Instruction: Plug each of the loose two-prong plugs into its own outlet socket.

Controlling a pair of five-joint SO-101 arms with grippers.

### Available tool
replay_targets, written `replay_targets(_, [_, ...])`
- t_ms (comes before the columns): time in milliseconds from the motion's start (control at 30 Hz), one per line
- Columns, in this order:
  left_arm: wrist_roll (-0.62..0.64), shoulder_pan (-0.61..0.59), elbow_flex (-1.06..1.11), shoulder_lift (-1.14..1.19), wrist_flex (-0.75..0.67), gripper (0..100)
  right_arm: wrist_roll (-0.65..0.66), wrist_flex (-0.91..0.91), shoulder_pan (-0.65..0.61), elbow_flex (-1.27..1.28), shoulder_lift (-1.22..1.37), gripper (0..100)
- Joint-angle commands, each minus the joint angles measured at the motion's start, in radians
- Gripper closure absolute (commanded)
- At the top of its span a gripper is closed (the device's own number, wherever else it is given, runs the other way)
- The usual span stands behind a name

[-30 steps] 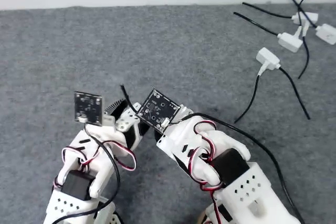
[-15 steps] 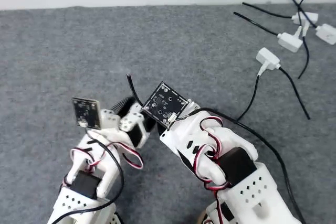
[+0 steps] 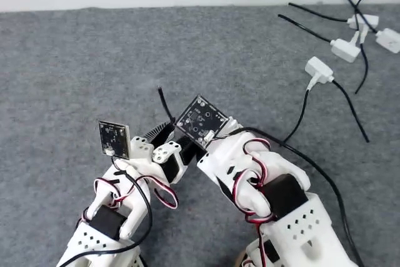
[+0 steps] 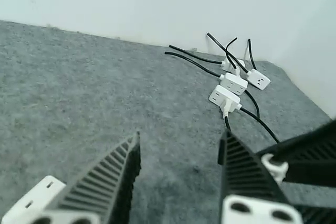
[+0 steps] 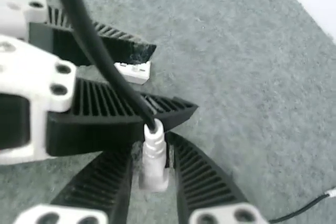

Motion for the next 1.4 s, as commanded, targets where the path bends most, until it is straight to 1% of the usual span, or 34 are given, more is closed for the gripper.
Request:
replay_targets(0, [0.009, 0.044, -0.062, 0.003, -0.011, 75, -0.005, -0.016, 0.015, -0.052, -0.018, 99.0])
replay_targets(67, [0.009, 0.048, -0.071, 0.003, -0.011, 75, -0.005, -0.025, 0.013, -0.037, -0.015, 99.0])
replay_targets(200, [0.008, 0.091, -0.087, 0.005, 0.009, 75, -0.002, -0.039, 0.016, -0.006, -0.022, 99.0])
replay_targets(567, [0.006, 0.087, -0.09, 0.005, 0.018, 75, 0.009, -0.041, 0.016, 0.011, -0.033, 99.0])
replay_targets(733, [0.006, 0.094, -0.114, 0.003, 0.018, 75, 0.011, -0.044, 0.022, 0.057, -0.14, 99.0])
replay_targets(800, [0.008, 0.098, -0.119, 0.003, 0.015, 75, 0.012, -0.042, 0.053, 0.077, -0.196, 99.0])
replay_targets(900, [0.011, 0.143, -0.119, 0.005, 0.014, 75, 0.038, -0.038, 0.081, 0.12, -0.263, 99.0])
replay_targets(1033, [0.012, 0.158, -0.117, 0.005, 0.017, 75, 0.041, -0.038, 0.081, 0.166, -0.329, 99.0])
replay_targets(1167, [0.055, 0.16, -0.117, 0.005, 0.017, 75, 0.031, -0.038, 0.081, 0.17, -0.34, 99.0])
replay_targets(1267, [0.06, 0.149, -0.114, 0.005, 0.017, 75, 0.029, -0.038, 0.081, 0.17, -0.329, 99.0])
replay_targets(1367, [0.061, 0.066, -0.111, 0.011, 0.014, 75, 0.029, -0.038, 0.082, 0.16, -0.334, 99.0])
